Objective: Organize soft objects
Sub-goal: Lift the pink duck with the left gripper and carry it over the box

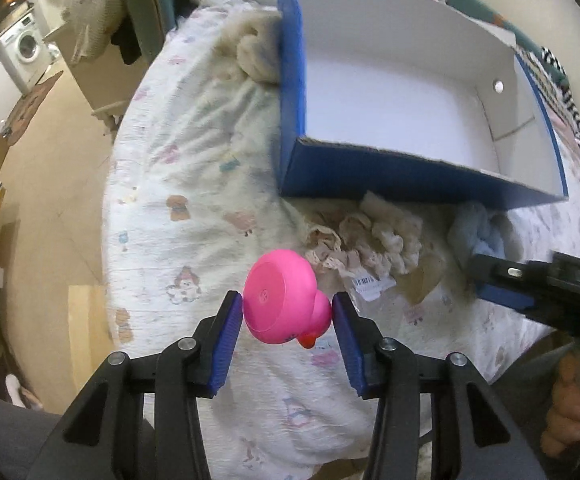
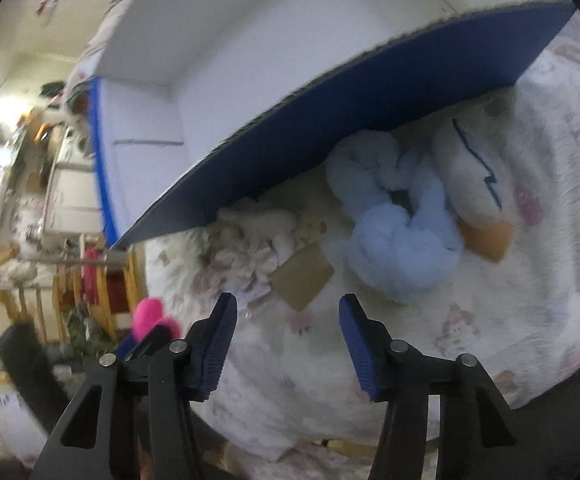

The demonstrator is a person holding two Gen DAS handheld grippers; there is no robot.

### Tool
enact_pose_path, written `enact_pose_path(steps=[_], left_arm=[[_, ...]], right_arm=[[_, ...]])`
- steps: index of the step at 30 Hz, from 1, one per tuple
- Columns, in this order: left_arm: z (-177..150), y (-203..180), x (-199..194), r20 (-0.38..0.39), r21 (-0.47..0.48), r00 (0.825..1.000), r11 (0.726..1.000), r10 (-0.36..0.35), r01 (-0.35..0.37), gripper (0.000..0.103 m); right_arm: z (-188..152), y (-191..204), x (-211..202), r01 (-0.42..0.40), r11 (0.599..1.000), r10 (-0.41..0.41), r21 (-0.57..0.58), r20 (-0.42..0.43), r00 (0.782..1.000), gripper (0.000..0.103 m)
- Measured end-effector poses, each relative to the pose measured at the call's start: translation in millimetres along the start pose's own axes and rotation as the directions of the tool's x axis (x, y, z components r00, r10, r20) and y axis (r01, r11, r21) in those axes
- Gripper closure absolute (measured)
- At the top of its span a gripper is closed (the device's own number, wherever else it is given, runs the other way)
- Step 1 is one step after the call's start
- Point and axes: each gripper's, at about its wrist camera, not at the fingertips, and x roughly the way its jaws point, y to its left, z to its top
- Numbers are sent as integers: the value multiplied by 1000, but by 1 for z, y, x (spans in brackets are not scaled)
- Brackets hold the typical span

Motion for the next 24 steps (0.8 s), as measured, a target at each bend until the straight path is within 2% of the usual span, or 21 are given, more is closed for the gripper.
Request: enact_pose_path(steps=[2, 4, 8, 10, 11, 13, 14, 24], left_arm=[[-1, 2, -5, 4, -12, 1000, 1000, -9, 9, 60], [11, 12, 5, 4, -24, 1000, 1000, -18, 18, 60], [11, 11, 3, 19, -12, 1000, 1000, -17, 17, 60], [12, 12, 4, 19, -14, 1000, 1000, -19, 19, 60], [12, 13, 4, 17, -18, 1000, 1000, -21, 21, 60], [12, 14, 4, 12, -25, 1000, 999, -24, 25, 60], [12, 13, 4, 12, -26, 1000, 999, -26, 26, 60], [14, 4, 3, 36, -23, 999, 1000, -5, 6, 60]], right_arm=[[4, 1, 13, 33, 998, -33, 45, 2, 999, 51], [8, -1, 23, 57, 996, -57, 72, 0, 998, 52], [11, 0, 47, 100, 988, -101, 115, 0, 995, 53], [9, 2, 51, 110, 989, -111, 102, 4, 994, 69], [8, 4, 50, 117, 989, -119, 85, 14, 993, 71], [6, 7, 45, 117, 992, -119, 54, 30, 992, 86], [6, 9, 42, 113, 993, -115, 45, 36, 993, 88], [-10, 16, 3, 72, 997, -68, -25, 126, 990, 91]])
